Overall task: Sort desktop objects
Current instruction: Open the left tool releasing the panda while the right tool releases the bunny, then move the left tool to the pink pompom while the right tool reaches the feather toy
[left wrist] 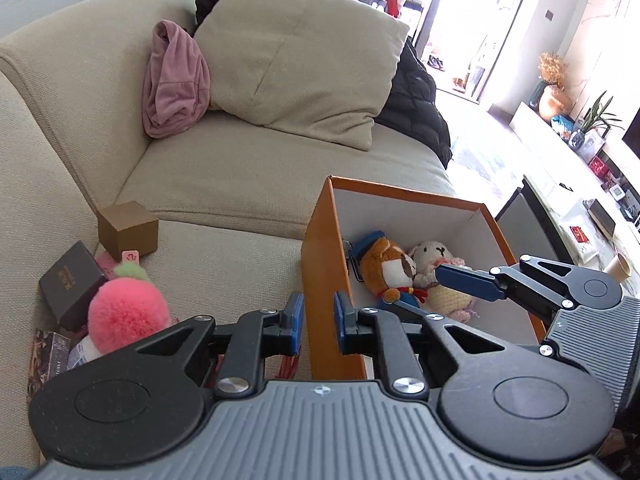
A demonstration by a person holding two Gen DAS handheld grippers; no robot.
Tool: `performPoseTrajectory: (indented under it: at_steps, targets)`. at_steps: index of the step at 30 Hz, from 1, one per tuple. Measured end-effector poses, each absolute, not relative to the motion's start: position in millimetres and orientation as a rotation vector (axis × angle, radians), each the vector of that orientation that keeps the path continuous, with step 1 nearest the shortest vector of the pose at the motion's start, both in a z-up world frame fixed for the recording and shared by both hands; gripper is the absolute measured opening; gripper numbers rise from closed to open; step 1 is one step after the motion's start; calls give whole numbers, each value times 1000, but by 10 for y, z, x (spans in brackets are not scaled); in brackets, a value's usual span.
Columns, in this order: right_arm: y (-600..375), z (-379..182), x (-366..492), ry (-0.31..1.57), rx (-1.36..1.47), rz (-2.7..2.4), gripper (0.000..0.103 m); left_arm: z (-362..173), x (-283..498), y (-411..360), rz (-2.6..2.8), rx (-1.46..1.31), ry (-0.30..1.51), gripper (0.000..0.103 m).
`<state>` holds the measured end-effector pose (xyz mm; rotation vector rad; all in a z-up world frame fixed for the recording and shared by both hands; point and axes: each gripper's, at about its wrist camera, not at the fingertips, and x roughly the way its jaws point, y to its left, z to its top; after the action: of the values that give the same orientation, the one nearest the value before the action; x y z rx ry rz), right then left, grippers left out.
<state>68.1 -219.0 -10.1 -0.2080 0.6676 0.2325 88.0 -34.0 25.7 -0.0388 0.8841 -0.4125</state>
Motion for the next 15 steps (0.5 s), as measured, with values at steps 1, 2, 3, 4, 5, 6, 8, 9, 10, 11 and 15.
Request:
performPoseTrajectory:
  at_steps: [1, 2, 3, 4, 5, 6, 8, 9, 10, 11, 15]
  targets:
    - [-2170, -67, 656, 663, -200, 240, 48, 279, 844, -306, -411, -46, 870, 17]
    - [-2138, -29, 626, 658, -195, 249, 48, 296, 815, -271, -412, -55, 860, 17]
    - [-2103, 2, 602, 654, -195, 256, 48, 309, 793, -234, -410, -64, 855, 17]
    - [-2052, 35, 590, 654, -196, 265, 48, 320, 771, -194, -407, -69, 851, 17]
    - [-2011, 63, 586, 659, -195, 279, 48, 327, 753, -155, -401, -70, 850, 17]
    - [-1975, 91, 569, 664, -187, 295, 49, 335, 738, -114, -393, -71, 849, 17]
    - [-1895, 136, 540, 660, -175, 326, 55, 349, 711, -20, -379, -69, 855, 17]
    - [-1841, 158, 521, 655, -180, 341, 57, 358, 701, 33, -374, -68, 862, 17]
    - [-1783, 177, 501, 652, -189, 352, 57, 370, 695, 92, -368, -67, 869, 17]
    - [-1727, 189, 494, 649, -199, 363, 57, 381, 686, 158, -361, -66, 875, 17]
    - [-1520, 223, 505, 657, -208, 417, 56, 423, 658, 469, -297, -70, 884, 17]
